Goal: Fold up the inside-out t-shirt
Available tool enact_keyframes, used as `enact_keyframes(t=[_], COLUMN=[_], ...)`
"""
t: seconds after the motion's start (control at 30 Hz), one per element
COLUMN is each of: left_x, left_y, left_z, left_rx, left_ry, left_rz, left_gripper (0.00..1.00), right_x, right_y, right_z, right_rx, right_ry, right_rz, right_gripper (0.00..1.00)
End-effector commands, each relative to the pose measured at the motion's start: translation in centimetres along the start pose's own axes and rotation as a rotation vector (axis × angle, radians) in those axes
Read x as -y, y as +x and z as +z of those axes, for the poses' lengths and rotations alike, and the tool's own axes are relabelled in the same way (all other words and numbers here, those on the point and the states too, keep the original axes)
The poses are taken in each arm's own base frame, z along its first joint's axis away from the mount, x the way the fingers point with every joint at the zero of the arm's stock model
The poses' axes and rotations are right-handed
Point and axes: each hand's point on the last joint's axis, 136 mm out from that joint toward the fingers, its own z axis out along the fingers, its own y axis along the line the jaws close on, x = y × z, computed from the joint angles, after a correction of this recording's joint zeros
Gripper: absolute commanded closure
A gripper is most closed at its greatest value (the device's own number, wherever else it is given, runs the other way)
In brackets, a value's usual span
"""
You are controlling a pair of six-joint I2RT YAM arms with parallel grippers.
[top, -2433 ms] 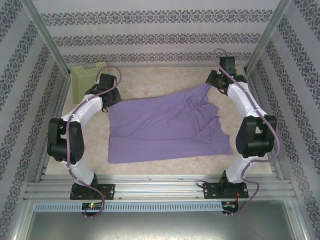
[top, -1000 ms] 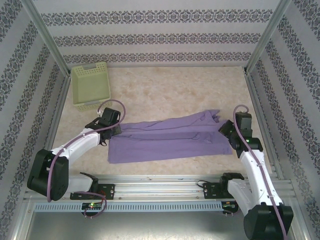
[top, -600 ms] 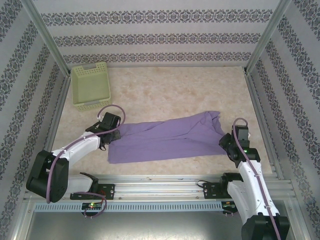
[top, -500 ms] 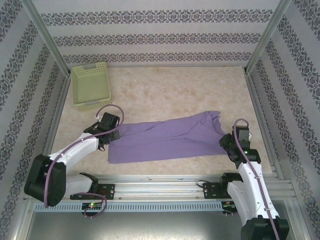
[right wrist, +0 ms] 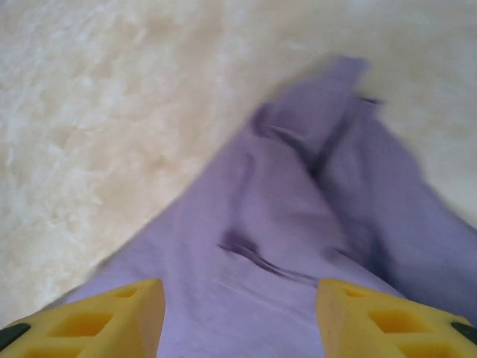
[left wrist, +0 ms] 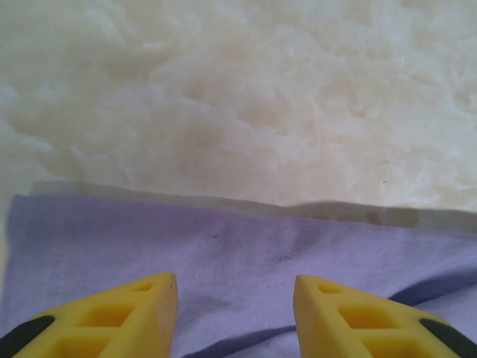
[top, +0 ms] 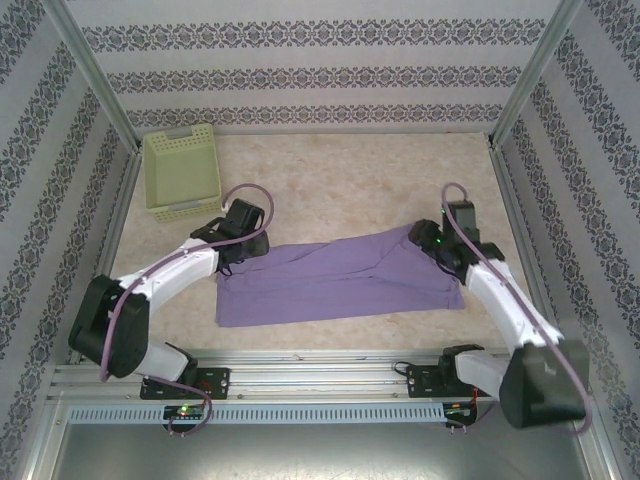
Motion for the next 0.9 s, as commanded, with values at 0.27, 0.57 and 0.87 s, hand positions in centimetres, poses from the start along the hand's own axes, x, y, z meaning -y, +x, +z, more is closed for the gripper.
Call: enact_keyframes(t=[0.27, 0.57, 0.87], left_x=[-4.3, -8.2, -6.4], left_y=[4.4, 7.5, 4.3], left_z=[2.3, 1.0, -2.5], left_rx=[-0.042, -0.001, 0.053], left_ry=[-0.095, -0.149, -0.064], left_rz=[-0.098, -0.144, -0.087], left_gripper=[0.49, 0.4, 0.35], right_x=[2.2, 9.3, 6.4], right_y=[1.5, 1.1, -1.4], right_z=[9.8, 6.1, 1.8], right_rx=[-0.133, -0.015, 0.066], right_ry=[0.106, 0.29, 0.192], right_rz=[0.089, 0.243, 0.103], right_gripper=[0.41, 0.4, 0.39])
